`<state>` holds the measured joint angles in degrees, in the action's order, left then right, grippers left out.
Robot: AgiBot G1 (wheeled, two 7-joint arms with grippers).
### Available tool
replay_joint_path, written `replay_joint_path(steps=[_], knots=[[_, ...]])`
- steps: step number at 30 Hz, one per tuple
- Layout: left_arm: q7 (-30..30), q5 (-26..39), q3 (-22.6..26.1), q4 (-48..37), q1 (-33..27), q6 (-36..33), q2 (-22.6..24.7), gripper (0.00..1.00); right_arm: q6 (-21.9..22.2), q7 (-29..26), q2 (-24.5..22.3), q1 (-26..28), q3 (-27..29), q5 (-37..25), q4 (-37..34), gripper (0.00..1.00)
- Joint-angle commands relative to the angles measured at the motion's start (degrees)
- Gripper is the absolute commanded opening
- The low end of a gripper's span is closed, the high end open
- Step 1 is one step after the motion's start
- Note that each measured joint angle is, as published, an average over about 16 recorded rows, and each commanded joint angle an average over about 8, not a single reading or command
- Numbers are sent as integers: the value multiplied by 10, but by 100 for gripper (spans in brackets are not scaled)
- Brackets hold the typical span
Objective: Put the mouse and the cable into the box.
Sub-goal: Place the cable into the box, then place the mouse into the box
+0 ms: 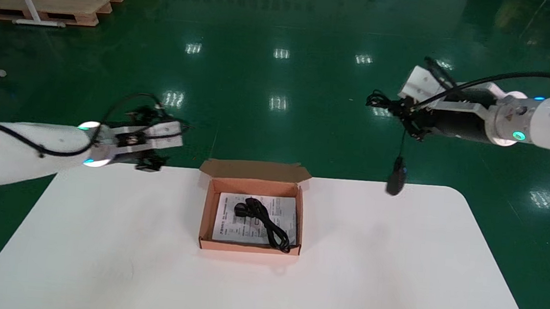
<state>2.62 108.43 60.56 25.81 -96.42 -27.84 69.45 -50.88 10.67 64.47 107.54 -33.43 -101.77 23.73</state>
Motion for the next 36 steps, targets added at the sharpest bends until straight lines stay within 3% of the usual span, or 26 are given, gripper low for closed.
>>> replay_joint_path(steps=[1, 11, 22, 29, 36], knots=[[26, -2, -8, -17, -7, 7, -18, 100, -3, 7, 3, -5, -1, 0, 4, 0], [77, 29, 1, -1, -5, 9, -28, 100, -72, -6, 54, -58, -7, 34, 113, 0], [122, 59, 9, 29, -1, 5, -38, 100, -61, -71, 112, -125, -54, -13, 254, 0], [148, 78, 13, 46, 2, 2, -44, 100, -34, -96, 104, -192, -85, -62, 363, 0], [172, 95, 16, 62, 4, -1, -49, 100, -27, -163, 98, -194, -79, -82, 386, 0]])
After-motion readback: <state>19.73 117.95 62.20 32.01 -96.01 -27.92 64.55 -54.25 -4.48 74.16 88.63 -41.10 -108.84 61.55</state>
